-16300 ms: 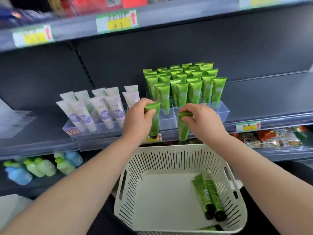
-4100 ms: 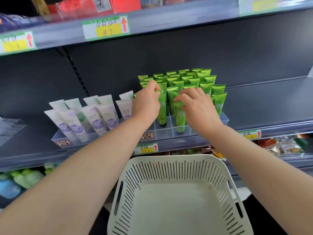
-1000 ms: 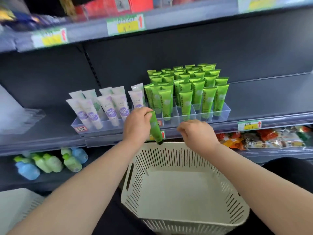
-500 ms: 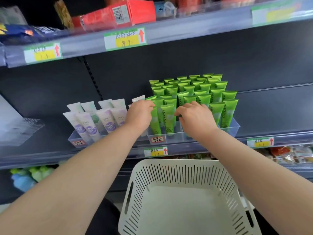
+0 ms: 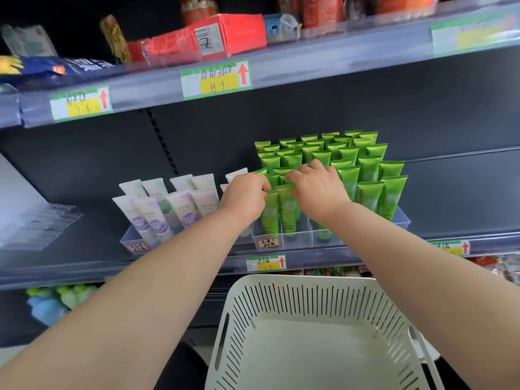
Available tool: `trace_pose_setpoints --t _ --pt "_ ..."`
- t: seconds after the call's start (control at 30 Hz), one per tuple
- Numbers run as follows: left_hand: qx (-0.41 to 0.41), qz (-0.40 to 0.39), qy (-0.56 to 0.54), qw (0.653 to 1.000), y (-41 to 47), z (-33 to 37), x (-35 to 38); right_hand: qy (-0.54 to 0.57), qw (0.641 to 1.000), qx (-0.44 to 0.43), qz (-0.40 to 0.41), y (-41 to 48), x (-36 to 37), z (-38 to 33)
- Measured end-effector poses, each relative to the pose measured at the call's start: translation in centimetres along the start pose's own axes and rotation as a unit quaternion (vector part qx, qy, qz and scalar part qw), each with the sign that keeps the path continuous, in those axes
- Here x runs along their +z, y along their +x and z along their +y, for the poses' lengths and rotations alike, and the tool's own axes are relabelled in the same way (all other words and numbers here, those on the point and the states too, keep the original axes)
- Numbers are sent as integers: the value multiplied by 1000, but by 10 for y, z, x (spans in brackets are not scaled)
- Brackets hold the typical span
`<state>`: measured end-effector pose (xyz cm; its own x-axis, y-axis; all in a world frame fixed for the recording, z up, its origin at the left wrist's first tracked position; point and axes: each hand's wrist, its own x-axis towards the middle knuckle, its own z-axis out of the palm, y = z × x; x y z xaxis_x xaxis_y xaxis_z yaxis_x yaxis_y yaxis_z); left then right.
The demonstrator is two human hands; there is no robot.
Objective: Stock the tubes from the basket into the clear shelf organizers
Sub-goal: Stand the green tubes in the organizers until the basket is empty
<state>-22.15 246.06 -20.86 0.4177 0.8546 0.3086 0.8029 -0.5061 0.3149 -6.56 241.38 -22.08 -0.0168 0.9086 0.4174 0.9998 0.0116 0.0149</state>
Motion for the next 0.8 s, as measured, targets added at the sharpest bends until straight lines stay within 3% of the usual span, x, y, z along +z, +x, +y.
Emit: trace_pose_setpoints --t 0.13,0.37,0.8 --pt "10 -10 15 1000 -1 -1 -1 0 999 13 -49 7 6 -3" --pt "-32 -9 44 998 -1 -12 -8 6 998 19 -60 4 2 -1" --pt "-33 -11 36 999 -6 -13 -11 49 994 27 -98 -1 -4 2"
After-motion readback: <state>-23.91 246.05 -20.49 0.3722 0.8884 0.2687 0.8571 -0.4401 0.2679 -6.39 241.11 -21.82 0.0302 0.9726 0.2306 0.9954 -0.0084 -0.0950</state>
